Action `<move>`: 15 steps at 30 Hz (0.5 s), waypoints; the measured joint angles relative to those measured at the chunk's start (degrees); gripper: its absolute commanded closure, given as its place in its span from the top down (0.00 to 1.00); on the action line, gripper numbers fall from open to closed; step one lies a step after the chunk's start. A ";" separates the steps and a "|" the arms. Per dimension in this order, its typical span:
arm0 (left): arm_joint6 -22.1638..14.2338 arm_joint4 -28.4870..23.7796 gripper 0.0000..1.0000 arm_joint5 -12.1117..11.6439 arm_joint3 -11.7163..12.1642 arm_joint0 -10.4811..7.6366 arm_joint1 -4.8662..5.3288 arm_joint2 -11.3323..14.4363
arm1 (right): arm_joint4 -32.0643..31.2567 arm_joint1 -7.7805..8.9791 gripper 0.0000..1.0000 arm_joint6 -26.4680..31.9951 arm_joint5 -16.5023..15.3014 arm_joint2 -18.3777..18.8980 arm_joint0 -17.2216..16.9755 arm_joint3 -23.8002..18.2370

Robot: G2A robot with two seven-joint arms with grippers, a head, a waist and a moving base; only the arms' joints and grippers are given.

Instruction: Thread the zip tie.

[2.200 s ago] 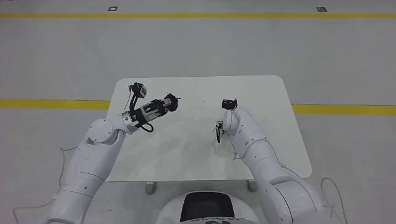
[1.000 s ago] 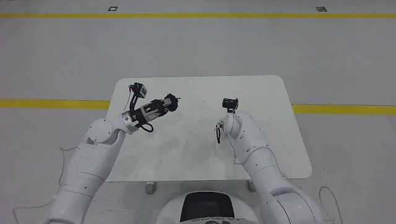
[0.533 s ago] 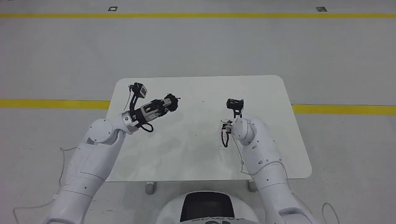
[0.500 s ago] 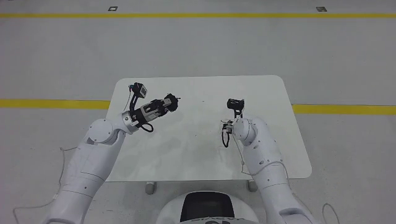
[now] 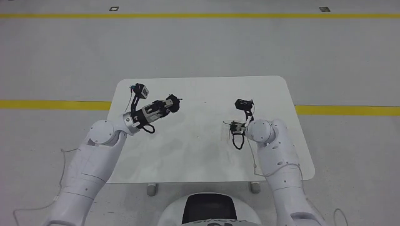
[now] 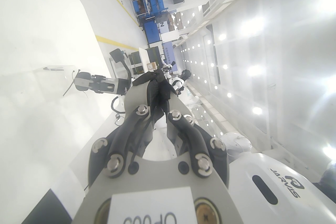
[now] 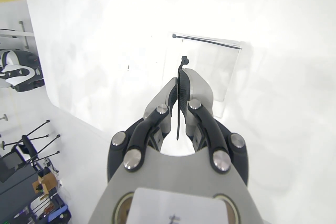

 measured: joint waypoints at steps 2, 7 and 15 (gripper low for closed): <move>0.00 0.00 0.00 0.00 0.00 0.00 0.00 0.00 | 1.15 0.34 0.00 0.60 -1.20 0.53 0.03 -0.04; 0.00 0.00 0.00 0.00 0.00 0.00 0.00 0.00 | 4.35 1.34 0.00 2.68 -4.68 1.83 0.68 1.04; 0.00 0.00 0.00 0.00 0.00 0.00 0.00 0.00 | 2.98 2.21 0.00 5.04 -2.60 -0.58 5.02 8.08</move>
